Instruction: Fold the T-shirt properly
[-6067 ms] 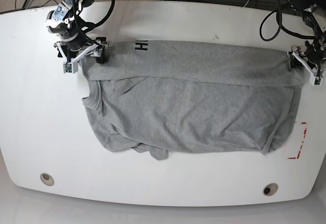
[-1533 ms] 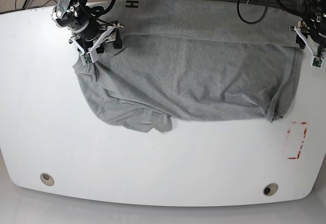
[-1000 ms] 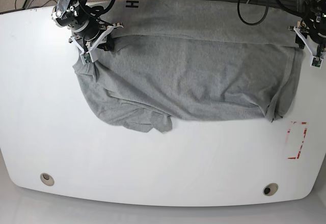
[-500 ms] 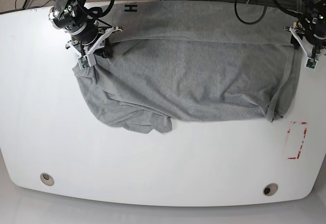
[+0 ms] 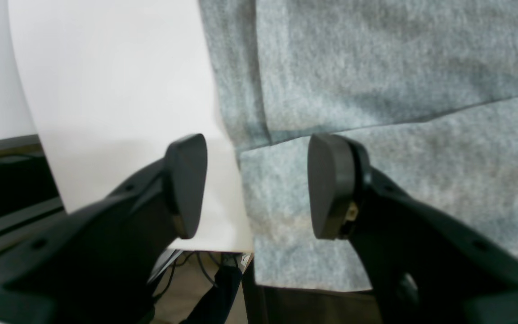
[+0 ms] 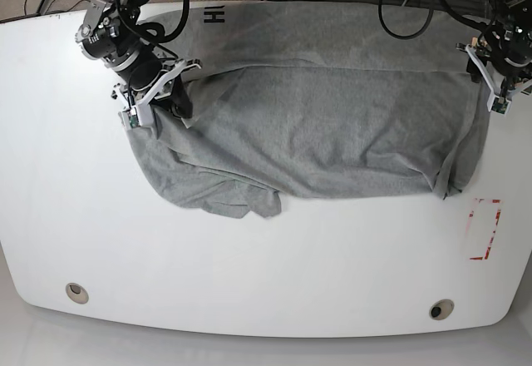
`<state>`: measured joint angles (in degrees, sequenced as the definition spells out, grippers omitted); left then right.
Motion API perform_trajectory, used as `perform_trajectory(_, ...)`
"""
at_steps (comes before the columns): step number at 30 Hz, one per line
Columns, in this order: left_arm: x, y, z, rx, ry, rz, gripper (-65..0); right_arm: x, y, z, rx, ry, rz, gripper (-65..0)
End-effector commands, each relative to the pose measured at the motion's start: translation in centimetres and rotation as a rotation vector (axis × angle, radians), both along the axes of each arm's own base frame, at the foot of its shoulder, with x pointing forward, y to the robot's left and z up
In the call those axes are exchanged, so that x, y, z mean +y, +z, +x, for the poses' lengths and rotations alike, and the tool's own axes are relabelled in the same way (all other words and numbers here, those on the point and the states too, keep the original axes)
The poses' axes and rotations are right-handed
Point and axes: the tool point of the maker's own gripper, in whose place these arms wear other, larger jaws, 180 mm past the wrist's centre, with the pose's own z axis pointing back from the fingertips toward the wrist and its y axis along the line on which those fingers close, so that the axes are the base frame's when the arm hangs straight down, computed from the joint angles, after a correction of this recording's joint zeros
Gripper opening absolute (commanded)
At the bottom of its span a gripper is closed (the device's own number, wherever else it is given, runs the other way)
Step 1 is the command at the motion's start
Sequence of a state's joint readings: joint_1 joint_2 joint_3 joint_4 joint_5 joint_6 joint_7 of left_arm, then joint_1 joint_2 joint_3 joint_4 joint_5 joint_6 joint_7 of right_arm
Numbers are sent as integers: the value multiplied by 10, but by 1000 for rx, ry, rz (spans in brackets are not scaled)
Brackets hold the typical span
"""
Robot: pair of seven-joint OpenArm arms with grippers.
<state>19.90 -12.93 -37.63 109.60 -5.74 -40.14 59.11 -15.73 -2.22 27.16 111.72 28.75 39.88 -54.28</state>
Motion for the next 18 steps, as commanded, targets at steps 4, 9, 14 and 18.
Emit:
perform_trajectory(4, 5, 9, 5, -23, -7, 23, -312, 2, 24, 19, -95, -3, 17, -650)
perform_trajectory(9, 5, 9, 5, -23, -7, 23, -312, 2, 31, 27, -120, -2, 18, -650)
perform_trajectory(14, 5, 9, 5, -23, -7, 23, -312, 3, 35, 32, -136, 0, 21, -650)
perform_trajectory(18, 5, 9, 5, -23, -7, 23, -312, 18, 39, 37, -148, 43, 31, -650)
